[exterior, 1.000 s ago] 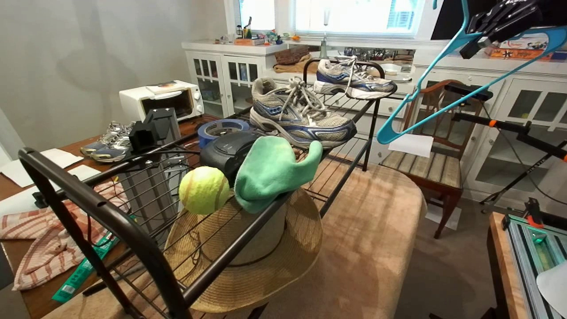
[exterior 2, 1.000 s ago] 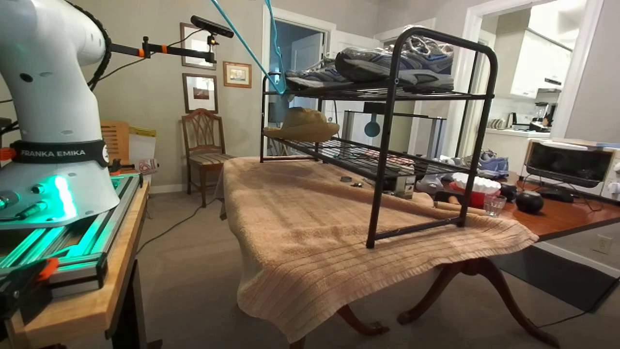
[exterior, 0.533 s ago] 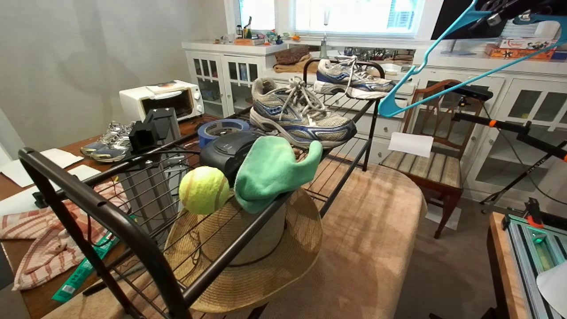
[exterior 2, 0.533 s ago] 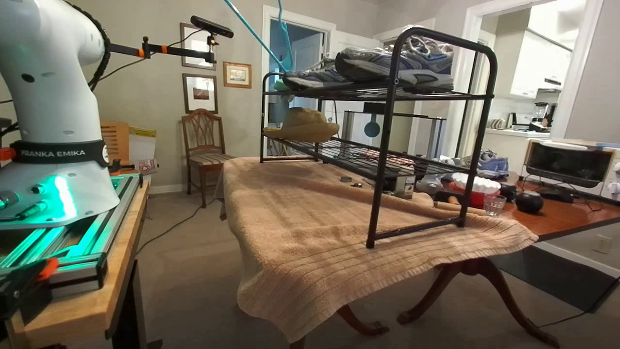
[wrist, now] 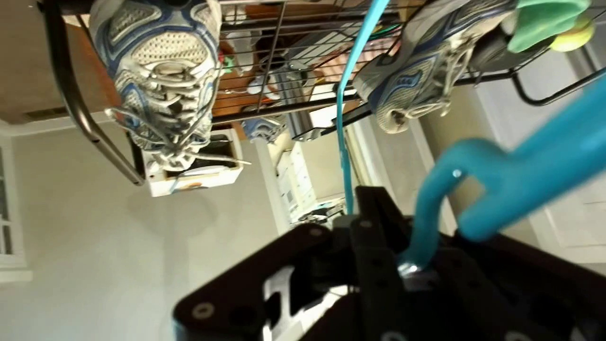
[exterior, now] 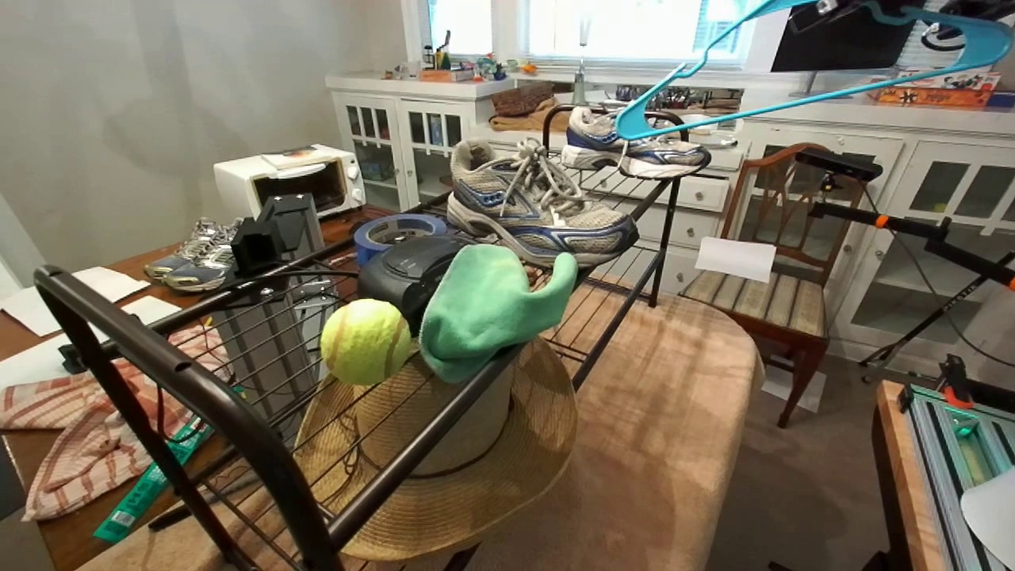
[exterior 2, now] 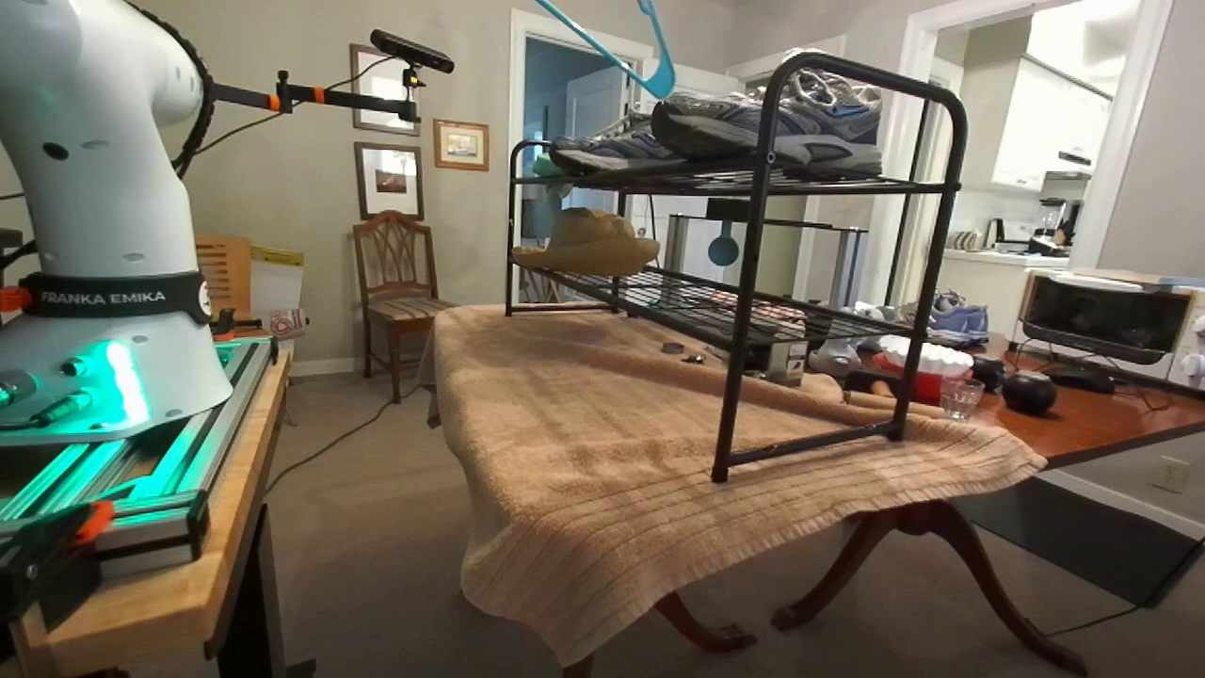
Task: Put the coat hanger on the top shelf
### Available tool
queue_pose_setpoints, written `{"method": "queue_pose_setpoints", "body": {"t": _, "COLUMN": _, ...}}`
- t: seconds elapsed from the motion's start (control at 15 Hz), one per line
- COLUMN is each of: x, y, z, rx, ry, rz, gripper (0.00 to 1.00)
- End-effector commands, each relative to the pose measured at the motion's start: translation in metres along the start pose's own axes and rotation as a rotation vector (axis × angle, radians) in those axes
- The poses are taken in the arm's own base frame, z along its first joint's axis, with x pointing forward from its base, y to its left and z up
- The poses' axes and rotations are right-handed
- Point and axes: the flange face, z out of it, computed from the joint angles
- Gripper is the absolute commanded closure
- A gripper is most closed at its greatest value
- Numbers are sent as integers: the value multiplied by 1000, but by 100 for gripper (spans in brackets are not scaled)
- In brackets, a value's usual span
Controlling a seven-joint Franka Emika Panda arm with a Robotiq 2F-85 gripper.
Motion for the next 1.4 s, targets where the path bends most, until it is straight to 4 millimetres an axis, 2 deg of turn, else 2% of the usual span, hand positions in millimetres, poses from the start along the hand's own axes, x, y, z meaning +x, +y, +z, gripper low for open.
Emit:
{"method": "queue_pose_setpoints", "body": {"t": 0.0, "x": 10, "y": -6, "z": 49, "rx": -140, "ry": 53, "rz": 89, "gripper": 99}}
{"method": "queue_pose_setpoints", "body": {"t": 0.4, "x": 22, "y": -46, "z": 134, "rx": -366, "ry": 128, "rz": -28, "gripper": 99}}
{"method": "queue_pose_setpoints", "body": {"t": 0.6, "x": 14, "y": -57, "z": 177, "rx": -462, "ry": 119, "rz": -143, "gripper": 99}}
{"method": "queue_pose_setpoints", "body": {"t": 0.8, "x": 2, "y": -57, "z": 212, "rx": -541, "ry": 133, "rz": -237, "gripper": 99}}
{"method": "queue_pose_setpoints", "body": {"t": 1.13, "x": -21, "y": -30, "z": 236, "rx": -729, "ry": 137, "rz": -368, "gripper": 99}}
{"method": "queue_pose_setpoints", "body": {"t": 1.33, "x": -28, "y": -29, "z": 246, "rx": -758, "ry": 119, "rz": -469, "gripper": 99}}
